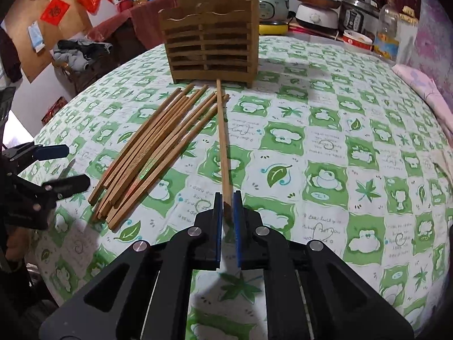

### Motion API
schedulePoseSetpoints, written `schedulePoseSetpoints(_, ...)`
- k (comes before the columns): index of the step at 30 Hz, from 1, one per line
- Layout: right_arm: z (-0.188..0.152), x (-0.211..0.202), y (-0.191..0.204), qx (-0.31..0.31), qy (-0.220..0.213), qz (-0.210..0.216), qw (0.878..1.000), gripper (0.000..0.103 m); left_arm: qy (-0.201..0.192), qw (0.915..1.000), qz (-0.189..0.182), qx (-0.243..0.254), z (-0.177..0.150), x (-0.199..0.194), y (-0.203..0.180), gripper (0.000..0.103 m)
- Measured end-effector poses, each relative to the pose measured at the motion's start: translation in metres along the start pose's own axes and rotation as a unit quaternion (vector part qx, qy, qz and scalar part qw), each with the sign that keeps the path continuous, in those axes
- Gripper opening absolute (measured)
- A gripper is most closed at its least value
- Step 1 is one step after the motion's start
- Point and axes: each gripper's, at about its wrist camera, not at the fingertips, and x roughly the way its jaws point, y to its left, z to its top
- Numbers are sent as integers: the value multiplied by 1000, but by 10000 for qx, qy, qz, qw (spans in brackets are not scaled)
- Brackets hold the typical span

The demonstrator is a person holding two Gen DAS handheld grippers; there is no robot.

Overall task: Organize utensils
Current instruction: 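Close the right tool on one chopstick while the left tool grasps another chopstick, then lift and carry the held chopsticks with both tools to the wooden holder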

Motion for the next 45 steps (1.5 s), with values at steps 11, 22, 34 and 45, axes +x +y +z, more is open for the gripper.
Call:
schedulePoseSetpoints(11,0,1,-2,52,16,8,10000,11,171,9997,136,67,0,7,16,70)
schedulePoseSetpoints(22,0,6,0,-7,120,54,9999,9,-106,9974,515,485,0,5,-15,23)
schedulePoseSetpoints(34,6,-48,3,71,-873,-24,9962,7,-593,9982,67,49,13,-40,-1,6)
schedulePoseSetpoints(45,57,-116,17,-42,-1884,-149,9820,7,-1309,9913,-93,-105,79,-103,-10,6)
